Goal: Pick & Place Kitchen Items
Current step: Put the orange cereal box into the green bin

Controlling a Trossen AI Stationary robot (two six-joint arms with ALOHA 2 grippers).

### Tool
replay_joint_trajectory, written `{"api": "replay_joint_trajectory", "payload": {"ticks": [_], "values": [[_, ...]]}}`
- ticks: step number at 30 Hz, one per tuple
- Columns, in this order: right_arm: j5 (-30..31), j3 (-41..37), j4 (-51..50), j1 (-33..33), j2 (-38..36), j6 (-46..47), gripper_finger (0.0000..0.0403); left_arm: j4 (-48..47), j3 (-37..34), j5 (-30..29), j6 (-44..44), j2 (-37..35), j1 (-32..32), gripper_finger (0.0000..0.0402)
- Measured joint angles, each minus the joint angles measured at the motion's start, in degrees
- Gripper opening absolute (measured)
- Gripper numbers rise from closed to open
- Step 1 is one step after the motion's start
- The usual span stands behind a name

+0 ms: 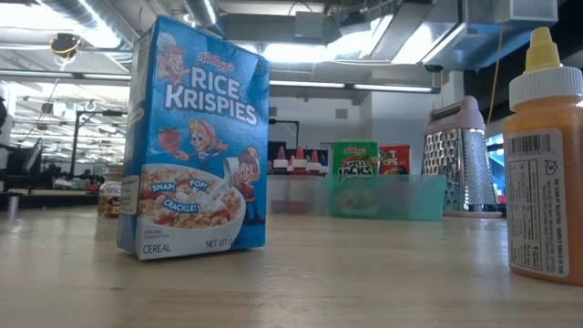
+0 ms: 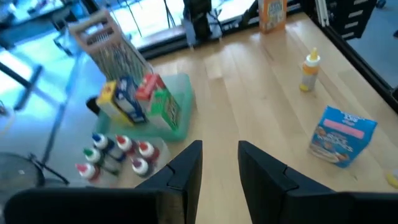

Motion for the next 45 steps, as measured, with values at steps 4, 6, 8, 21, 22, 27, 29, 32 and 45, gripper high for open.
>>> {"api": "replay_joint_trajectory", "payload": {"ticks": [4,6,8,21,22,27,29,32,45], "values": [[1.7,-5.7,-0.1,6.7,-3.6,11.6,0.0277,2.7,0.0,0.0,2.0,0.0,0.0,0.0097],[1.7,-8.0,0.0,9.6,-4.4,15.3,0.0277,3.6,0.0,0.0,2.4,0.2,0.0,0.0097],[1.9,-9.7,0.0,11.9,-4.5,17.1,0.0277,4.9,0.0,0.0,2.5,0.5,0.0,0.0097],[0.1,-21.8,-0.1,25.0,-8.1,30.6,0.0277,16.3,0.1,13.4,-1.7,5.4,0.0,0.0097],[0.8,-22.3,0.1,26.6,-8.6,32.9,0.0277,17.2,0.1,14.2,-2.3,6.1,0.0,0.0097],[6.3,-23.7,0.1,33.1,-9.5,38.0,0.0277,18.8,0.1,15.2,-5.7,10.0,0.0,0.0097],[6.9,-24.2,0.0,34.6,-9.5,40.0,0.0277,18.8,0.1,15.2,-7.4,11.2,0.0,0.0097],[5.9,-25.1,0.0,35.6,-9.5,43.0,0.0279,18.8,0.1,15.2,-9.1,12.7,0.0,0.0097],[4.4,-29.1,1.1,36.3,-9.5,46.2,0.0330,22.7,0.0,15.2,-10.2,12.7,0.0,0.0097]]}}
